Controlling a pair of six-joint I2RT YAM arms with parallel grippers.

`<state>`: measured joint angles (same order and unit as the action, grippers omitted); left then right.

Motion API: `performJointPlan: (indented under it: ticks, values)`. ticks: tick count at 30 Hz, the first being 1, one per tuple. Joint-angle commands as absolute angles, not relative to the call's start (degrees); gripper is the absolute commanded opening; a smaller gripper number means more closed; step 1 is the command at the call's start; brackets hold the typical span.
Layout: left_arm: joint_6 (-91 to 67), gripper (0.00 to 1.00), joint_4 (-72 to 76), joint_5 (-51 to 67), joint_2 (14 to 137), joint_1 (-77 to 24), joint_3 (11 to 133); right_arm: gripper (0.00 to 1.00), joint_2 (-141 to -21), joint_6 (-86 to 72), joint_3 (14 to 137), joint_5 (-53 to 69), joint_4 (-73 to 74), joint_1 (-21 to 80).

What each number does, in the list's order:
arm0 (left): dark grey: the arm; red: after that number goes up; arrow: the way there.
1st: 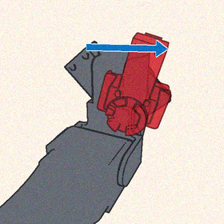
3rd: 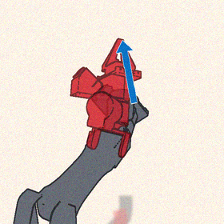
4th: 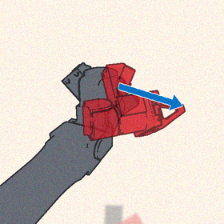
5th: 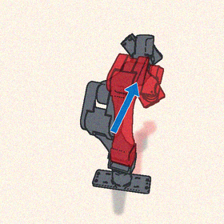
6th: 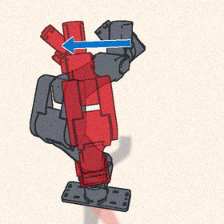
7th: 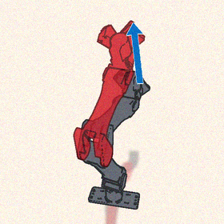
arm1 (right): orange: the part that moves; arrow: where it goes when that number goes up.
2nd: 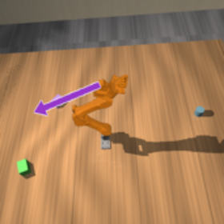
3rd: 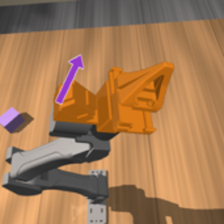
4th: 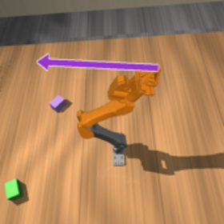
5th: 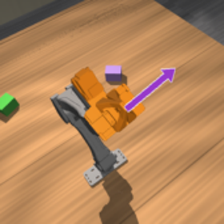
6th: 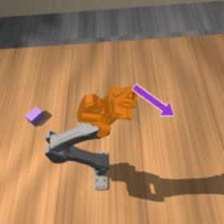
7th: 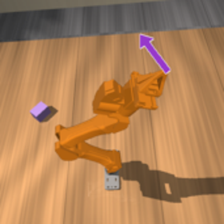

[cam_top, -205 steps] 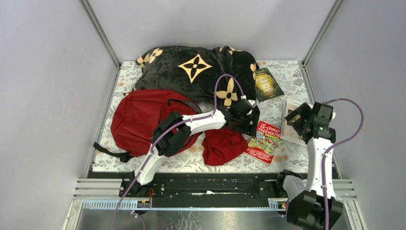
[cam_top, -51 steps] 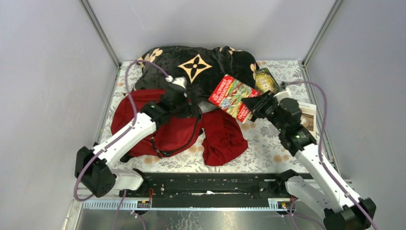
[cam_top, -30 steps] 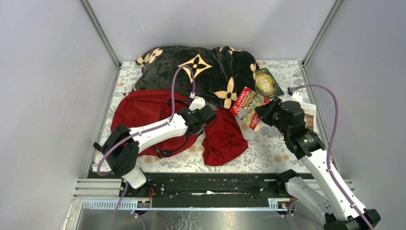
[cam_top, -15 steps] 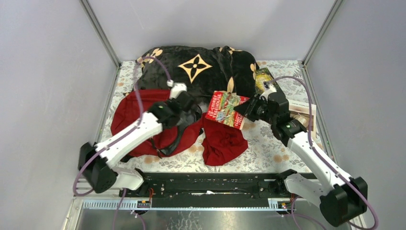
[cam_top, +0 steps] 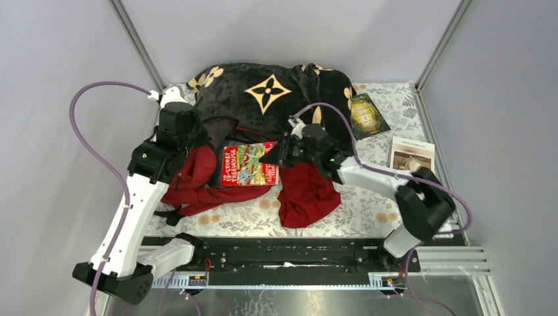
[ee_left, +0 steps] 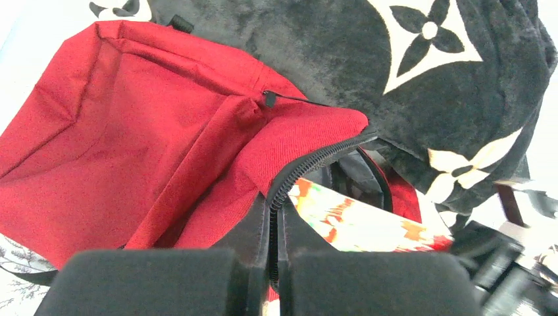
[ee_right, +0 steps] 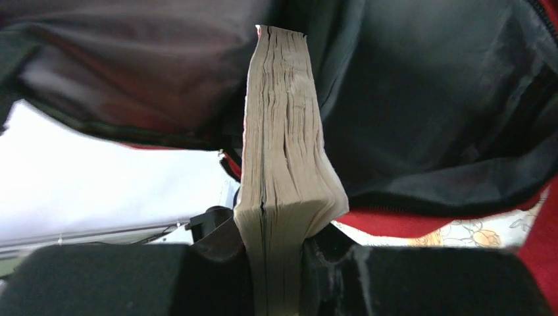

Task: Pack the student bag
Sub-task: Place the book in the student bag.

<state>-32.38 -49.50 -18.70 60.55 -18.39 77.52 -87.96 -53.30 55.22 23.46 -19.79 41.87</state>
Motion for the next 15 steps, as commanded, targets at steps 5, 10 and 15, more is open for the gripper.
performJointPlan:
  ticks: [5, 10, 15]
  values:
    - [-33.58, 0.0, -43.83, -11.08, 59.49, -17.32, 76.99, 0.0, -106.17, -62.24, 68.06, 22.32, -32.88, 46.74]
    - [-33.01, 0.0, -41.05, -6.54, 57.56, -17.23, 75.19, 0.0, -118.65, -63.06, 82.83, 24.32, -32.76, 49.41]
    - [-33.7, 0.0, -40.98, -5.96, 57.37, -17.07, 74.91, 0.0, -130.62, -64.82, 99.02, 23.8, -26.17, 52.32]
